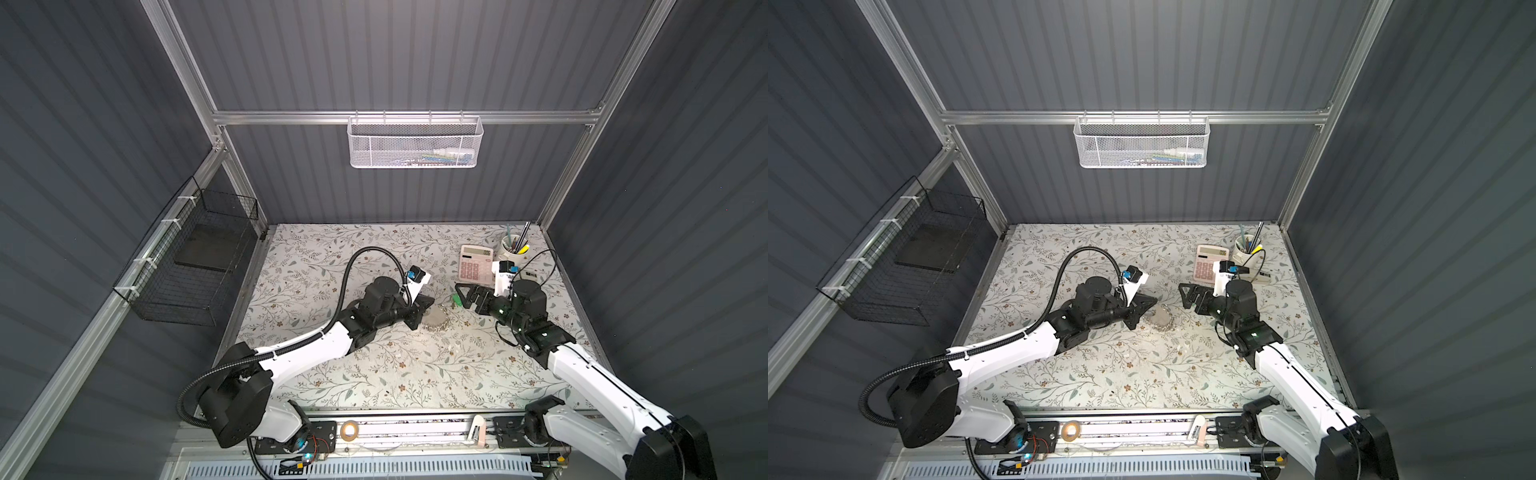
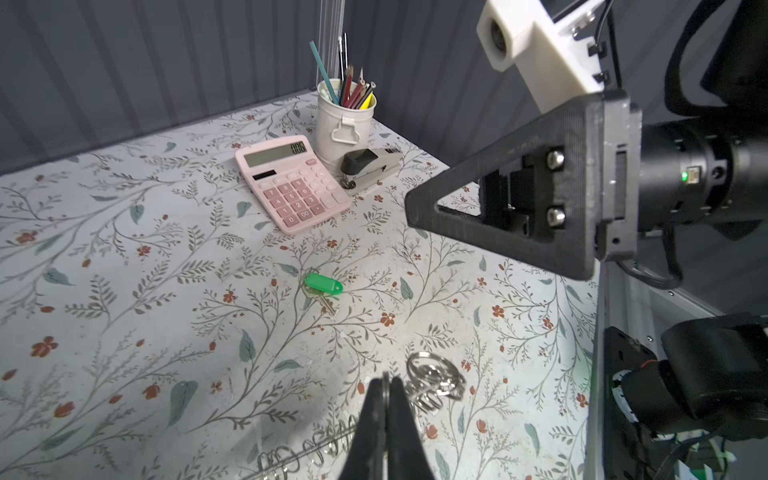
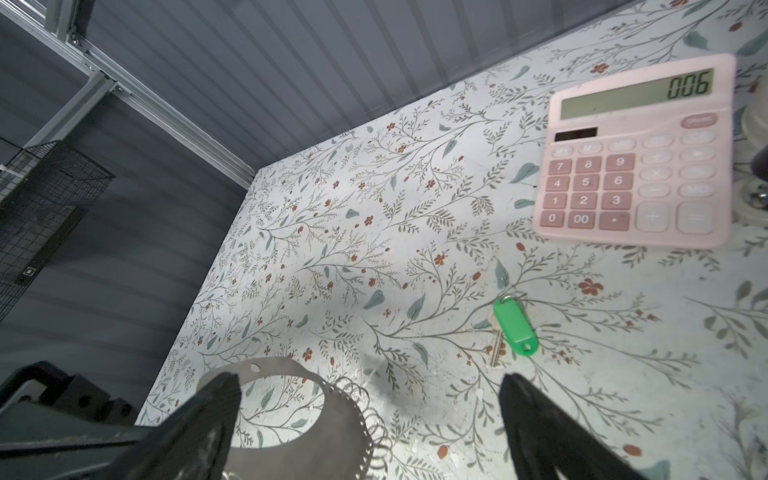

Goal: Put the keys on the keyring

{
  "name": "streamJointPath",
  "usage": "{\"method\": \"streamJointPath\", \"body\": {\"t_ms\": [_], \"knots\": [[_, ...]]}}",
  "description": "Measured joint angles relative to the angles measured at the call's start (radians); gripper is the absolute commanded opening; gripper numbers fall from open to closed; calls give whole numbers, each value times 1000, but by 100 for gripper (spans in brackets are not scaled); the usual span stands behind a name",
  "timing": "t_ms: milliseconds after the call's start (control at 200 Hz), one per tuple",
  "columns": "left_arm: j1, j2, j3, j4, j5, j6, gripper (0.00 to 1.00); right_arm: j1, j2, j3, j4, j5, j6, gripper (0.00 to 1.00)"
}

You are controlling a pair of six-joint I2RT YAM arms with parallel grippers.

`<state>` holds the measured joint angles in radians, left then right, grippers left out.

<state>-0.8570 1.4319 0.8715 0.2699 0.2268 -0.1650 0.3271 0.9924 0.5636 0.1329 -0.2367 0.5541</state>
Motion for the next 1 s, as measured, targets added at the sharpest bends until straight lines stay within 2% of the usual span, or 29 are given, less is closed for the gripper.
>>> {"method": "streamJointPath", "body": {"t_ms": [270,525,705,1001], "knots": [[0,-24,-128,-38,32,-51,0,0,-4,-84,39,-34,21,99],[0,-59,-241,-102,-17,-87,0,4,31,-114,80,-51,31,99],[0,-36,-238,-117,-27,-89,0,8,55,-124,110,-52,37,99],[0,167,-114,-214,34,-21,0,8,40,-169,113,-47,40,99]]}}
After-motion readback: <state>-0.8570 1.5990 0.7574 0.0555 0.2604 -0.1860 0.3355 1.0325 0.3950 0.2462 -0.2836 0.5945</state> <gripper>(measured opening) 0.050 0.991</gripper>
